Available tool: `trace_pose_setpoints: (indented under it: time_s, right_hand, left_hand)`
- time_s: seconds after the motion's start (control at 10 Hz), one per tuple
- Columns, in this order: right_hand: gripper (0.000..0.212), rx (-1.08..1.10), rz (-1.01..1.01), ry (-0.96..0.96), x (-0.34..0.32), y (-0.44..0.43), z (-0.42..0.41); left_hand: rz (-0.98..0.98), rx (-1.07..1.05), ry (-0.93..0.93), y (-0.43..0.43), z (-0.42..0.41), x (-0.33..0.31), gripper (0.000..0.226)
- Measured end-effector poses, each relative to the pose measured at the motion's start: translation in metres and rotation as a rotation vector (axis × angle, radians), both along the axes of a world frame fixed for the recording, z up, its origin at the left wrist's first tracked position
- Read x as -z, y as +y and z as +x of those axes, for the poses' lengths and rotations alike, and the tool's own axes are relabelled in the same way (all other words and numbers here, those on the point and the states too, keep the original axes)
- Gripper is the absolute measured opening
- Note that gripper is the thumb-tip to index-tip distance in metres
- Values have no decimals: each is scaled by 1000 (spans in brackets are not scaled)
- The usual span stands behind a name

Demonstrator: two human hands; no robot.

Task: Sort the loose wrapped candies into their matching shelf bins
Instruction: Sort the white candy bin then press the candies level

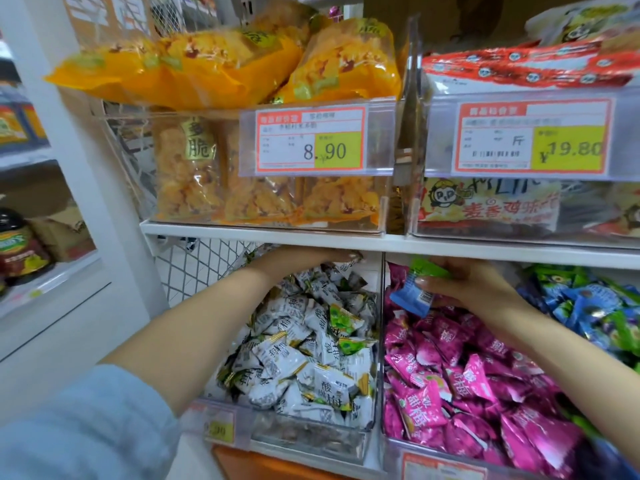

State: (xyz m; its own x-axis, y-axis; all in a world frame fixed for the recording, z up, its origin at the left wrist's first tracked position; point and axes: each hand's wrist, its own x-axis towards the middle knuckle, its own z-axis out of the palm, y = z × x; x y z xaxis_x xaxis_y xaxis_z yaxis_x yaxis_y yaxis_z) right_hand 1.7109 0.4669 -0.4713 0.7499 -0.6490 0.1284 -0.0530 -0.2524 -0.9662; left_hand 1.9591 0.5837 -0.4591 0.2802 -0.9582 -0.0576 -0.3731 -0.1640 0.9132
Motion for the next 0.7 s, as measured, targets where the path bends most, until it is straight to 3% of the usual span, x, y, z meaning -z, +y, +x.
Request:
trace_pose_setpoints:
  time_s: [0.1,0.2,0.3,0.4,0.5,0.6,0.7]
  right_hand:
    - [20,-4,27,-16,-3,2,-2]
    - [20,-5,41,-23,-4,2,-4]
    - [21,-6,64,-20,-5,2,-5]
    - [23,-3,71,-11,-6,1,-7]
    - [24,-2,68,-17,-5,-1,-8]
    - [24,-19,62,-27,-4,-2,-9]
    - [23,-35,81,-39,-3,-3,-9]
  left_hand:
    - [218,-79,-260,1,-11,-4,85]
    - [158,-84,-440,-10,-23,2,46]
    - [186,90,-492,-14,-34,2,26]
    - [375,296,-579,-12,-42,3,34]
    - [447,366,-611,-16,-43,0,38]
    - [516,465,-629,-22,-41,-2,25]
    - [448,466,-693,-23,-43,2,13]
